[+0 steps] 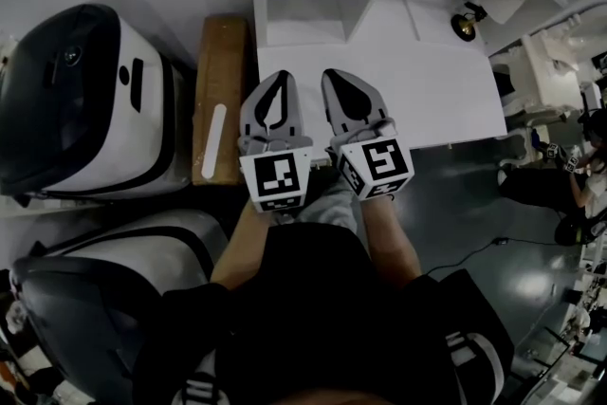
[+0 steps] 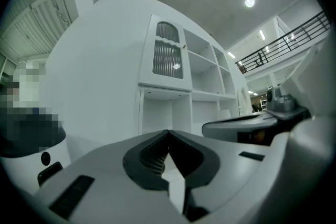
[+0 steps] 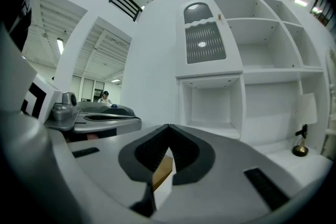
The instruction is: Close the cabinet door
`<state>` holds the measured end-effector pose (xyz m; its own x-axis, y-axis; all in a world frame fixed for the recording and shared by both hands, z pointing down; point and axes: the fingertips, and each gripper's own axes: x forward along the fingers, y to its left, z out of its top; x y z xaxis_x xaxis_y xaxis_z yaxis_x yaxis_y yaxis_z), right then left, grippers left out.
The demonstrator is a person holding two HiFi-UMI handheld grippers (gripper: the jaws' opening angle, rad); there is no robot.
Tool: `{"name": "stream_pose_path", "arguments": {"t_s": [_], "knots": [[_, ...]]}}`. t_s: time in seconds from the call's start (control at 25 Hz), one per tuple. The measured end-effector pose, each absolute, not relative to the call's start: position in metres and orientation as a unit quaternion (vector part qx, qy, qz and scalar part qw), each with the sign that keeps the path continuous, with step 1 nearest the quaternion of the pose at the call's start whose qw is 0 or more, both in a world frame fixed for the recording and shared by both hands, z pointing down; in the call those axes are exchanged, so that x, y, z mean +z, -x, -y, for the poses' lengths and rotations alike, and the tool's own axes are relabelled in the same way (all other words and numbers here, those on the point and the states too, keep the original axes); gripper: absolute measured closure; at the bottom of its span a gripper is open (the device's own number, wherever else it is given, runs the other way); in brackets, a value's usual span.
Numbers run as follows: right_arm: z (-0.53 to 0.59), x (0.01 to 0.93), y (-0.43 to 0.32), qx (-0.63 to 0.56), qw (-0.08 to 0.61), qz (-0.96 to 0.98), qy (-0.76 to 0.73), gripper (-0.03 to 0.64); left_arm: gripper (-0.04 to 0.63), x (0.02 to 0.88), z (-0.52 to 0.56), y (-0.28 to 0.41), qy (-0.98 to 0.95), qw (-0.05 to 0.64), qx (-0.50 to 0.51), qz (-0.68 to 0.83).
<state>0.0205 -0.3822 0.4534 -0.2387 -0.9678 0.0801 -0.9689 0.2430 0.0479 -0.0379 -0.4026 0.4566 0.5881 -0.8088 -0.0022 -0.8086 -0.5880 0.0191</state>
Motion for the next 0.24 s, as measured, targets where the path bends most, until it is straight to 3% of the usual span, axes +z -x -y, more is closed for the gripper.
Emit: {"name": "stream_pose_path", "arguments": {"t_s": [0.24], "knots": [[0.3852,0.4531,-0.0191,0.007,0.048,0.786,-0.616,0.597,0.583,0.4549,0.4081,0.0419,-0.89,0.009,-0.008,0.455]]}}
